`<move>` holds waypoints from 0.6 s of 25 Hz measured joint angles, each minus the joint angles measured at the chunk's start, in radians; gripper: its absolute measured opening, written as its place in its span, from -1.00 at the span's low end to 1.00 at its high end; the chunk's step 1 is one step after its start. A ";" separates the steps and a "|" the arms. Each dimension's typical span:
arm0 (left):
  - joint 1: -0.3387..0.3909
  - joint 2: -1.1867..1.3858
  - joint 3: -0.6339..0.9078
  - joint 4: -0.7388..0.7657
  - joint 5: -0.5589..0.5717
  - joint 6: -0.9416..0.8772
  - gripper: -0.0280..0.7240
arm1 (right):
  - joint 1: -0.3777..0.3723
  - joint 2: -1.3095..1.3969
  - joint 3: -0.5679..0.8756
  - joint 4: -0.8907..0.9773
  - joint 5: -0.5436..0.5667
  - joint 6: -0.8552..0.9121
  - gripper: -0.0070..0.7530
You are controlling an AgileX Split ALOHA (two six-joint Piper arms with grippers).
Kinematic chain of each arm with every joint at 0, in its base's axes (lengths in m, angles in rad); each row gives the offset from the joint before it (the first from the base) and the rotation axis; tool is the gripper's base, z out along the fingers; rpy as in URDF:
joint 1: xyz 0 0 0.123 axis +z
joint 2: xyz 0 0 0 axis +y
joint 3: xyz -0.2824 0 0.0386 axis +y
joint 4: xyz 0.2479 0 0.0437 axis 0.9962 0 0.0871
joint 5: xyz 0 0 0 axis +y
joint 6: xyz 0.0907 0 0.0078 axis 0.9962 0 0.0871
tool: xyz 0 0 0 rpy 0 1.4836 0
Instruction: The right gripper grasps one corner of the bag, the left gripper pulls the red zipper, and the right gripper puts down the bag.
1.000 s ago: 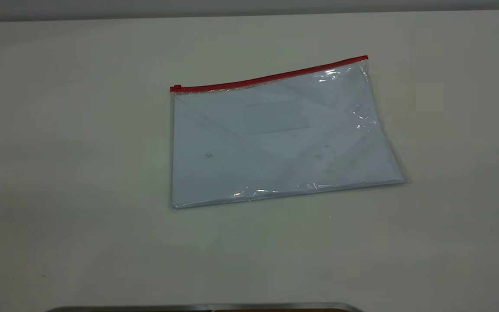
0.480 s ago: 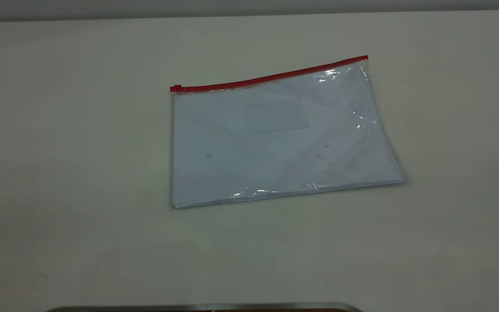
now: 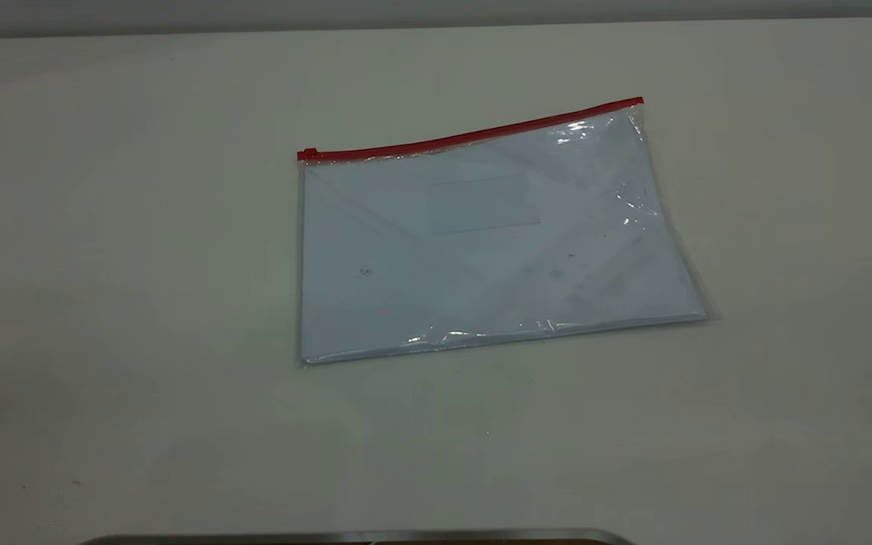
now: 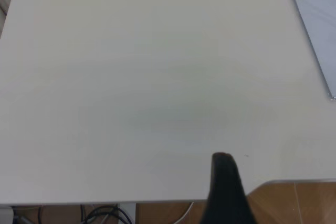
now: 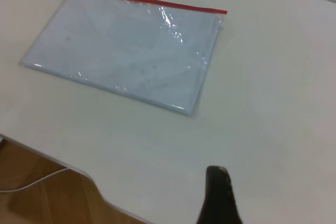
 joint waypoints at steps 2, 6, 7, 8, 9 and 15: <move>0.000 0.000 0.000 0.000 0.000 -0.001 0.62 | 0.000 0.000 0.000 0.000 0.000 0.000 0.57; 0.000 0.000 0.000 0.000 0.001 -0.001 0.62 | -0.055 0.000 0.000 0.001 0.000 -0.001 0.57; 0.000 0.000 0.000 0.000 0.001 -0.001 0.62 | -0.080 0.000 0.000 0.001 0.000 -0.001 0.57; 0.000 0.000 0.000 0.000 0.001 -0.001 0.62 | -0.114 0.000 0.000 0.001 0.000 -0.001 0.57; 0.000 0.000 0.000 0.000 0.001 -0.001 0.62 | -0.152 0.000 0.000 0.000 0.000 -0.001 0.57; 0.000 0.000 0.000 0.000 0.001 -0.001 0.62 | -0.227 0.000 0.000 -0.048 -0.001 0.000 0.57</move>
